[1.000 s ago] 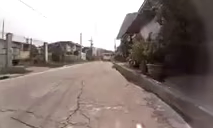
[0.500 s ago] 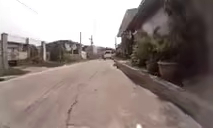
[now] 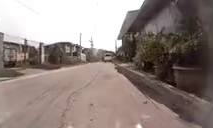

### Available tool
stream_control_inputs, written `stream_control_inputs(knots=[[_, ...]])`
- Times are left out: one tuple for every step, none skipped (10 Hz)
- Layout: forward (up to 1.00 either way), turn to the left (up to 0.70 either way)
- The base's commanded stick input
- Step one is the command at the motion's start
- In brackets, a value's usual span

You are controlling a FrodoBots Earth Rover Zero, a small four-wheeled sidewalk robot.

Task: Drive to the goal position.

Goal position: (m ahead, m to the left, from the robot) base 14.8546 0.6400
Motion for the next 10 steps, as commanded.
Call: stream_control_inputs(knots=[[1.0,0.0],[1.0,0.0],[1.0,0.0],[1.0,0.0],[1.0,0.0],[1.0,0.0],[1.0,0.0],[1.0,0.0],[1.0,0.0],[1.0,0.0]])
